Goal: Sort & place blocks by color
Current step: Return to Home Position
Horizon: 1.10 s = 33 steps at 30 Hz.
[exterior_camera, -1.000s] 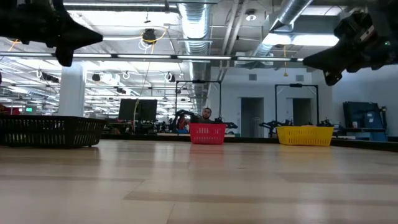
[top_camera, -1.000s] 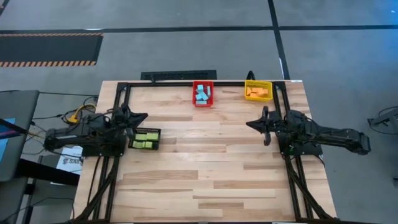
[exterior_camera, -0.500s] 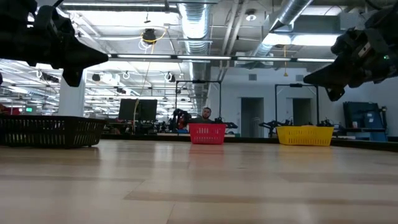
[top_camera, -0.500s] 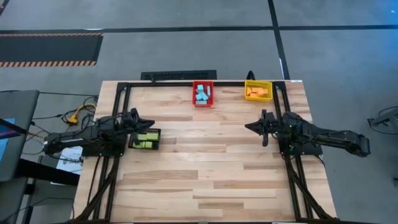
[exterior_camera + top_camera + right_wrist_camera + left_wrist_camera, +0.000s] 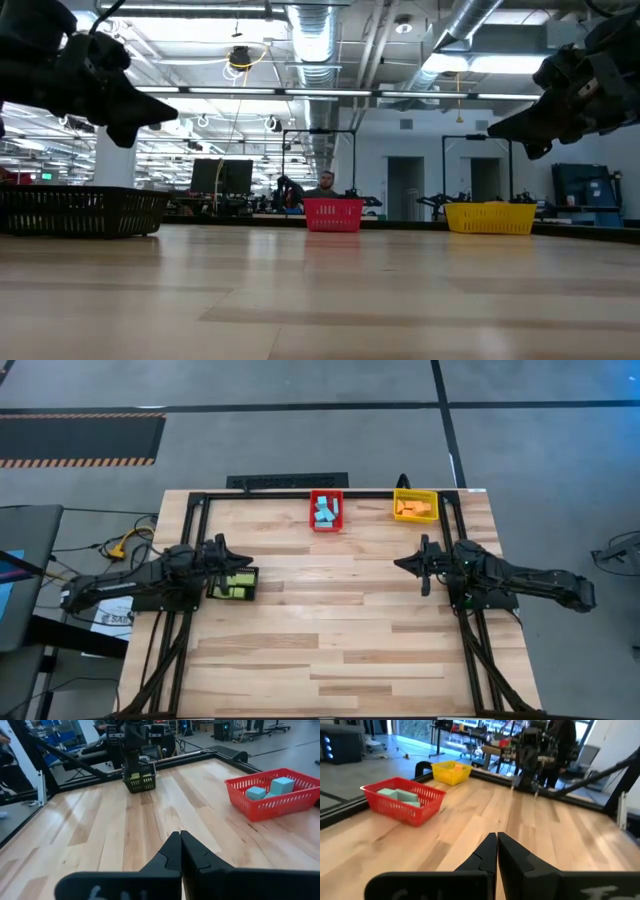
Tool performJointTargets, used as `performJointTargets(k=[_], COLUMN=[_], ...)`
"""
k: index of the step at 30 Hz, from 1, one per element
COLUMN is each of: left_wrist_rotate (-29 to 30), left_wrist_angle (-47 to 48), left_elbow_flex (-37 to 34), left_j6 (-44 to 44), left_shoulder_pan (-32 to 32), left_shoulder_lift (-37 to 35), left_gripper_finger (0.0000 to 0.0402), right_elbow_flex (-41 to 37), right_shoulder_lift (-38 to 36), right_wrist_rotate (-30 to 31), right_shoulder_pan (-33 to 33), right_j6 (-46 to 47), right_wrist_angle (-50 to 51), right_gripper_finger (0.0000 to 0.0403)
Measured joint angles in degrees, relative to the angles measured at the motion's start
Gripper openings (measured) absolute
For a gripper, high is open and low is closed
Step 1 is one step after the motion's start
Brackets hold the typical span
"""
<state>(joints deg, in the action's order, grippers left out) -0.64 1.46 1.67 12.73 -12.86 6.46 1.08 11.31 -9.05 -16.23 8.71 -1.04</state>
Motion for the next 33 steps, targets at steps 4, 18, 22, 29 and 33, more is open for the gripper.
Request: performJointTargets(k=[4, 18, 22, 29, 33], left_wrist_rotate=[0.3, 3.1, -4.7, -3.7, 1.1], left_wrist_angle=[0.0, -3.6, -2.2, 2.3, 2.7], left_elbow_flex=[0.0, 0.9, 0.9, 1.0, 1.0], left_j6=[-3.8, -9.0, -10.9, -10.3, -10.1], left_shoulder_pan=[0.0, 0.0, 0.0, 0.0, 0.0], left_shoulder_lift=[1.1, -4.9, -6.4, -6.0, -6.1], left_gripper_finger=[0.0, 0.0, 0.0, 0.0, 0.0], right_elbow_flex=[0.0, -0.1, -0.1, -0.1, -0.1], right_shoulder_lift=[0.0, 0.0, 0.0, 0.0, 0.0], right_wrist_rotate=[0.1, 0.1, 0.1, 0.1, 0.1], right_shoulder_pan=[0.0, 0.0, 0.0, 0.0, 0.0], right_j6=[0.0, -0.2, -0.2, -0.1, -0.1], right_wrist_angle=[0.0, 0.1, 0.1, -0.1, -0.1], right_gripper_finger=[0.0011, 0.0012, 0.0012, 0.0012, 0.0012])
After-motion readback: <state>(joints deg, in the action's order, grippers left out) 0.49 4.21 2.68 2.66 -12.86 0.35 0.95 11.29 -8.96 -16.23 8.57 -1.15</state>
